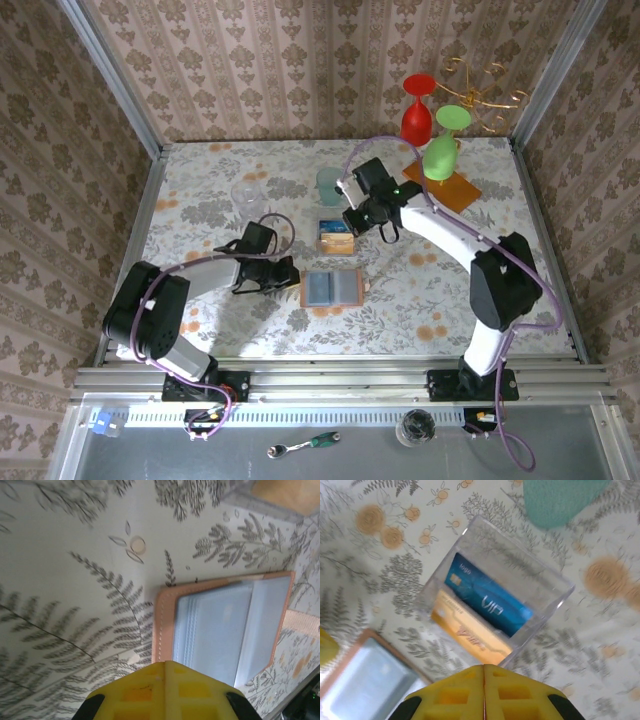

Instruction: Take the credit cards out of the card holder

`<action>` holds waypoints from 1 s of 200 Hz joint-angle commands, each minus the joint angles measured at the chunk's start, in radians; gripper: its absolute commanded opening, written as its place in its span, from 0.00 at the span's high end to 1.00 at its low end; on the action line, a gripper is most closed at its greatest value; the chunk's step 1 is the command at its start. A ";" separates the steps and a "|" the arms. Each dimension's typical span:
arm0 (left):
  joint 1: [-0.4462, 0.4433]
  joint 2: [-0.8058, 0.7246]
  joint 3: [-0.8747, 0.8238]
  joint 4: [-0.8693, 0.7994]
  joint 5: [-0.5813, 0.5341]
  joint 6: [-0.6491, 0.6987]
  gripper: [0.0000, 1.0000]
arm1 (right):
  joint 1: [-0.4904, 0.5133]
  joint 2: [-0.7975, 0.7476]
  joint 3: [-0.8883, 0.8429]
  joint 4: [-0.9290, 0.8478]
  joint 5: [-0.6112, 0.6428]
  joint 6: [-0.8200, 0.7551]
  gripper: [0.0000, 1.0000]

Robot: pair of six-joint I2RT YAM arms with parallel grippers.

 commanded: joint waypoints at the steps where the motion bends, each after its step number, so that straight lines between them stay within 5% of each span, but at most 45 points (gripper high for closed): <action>1: -0.017 -0.021 -0.019 0.020 0.005 -0.024 0.95 | 0.032 -0.076 -0.096 0.122 -0.079 0.284 0.90; 84: -0.068 -0.058 -0.049 0.014 -0.052 -0.060 0.97 | 0.145 -0.113 -0.270 0.165 -0.185 0.616 0.88; 200: -0.074 -0.010 -0.026 0.005 -0.049 -0.046 1.00 | 0.176 -0.061 -0.354 0.207 -0.273 0.699 0.77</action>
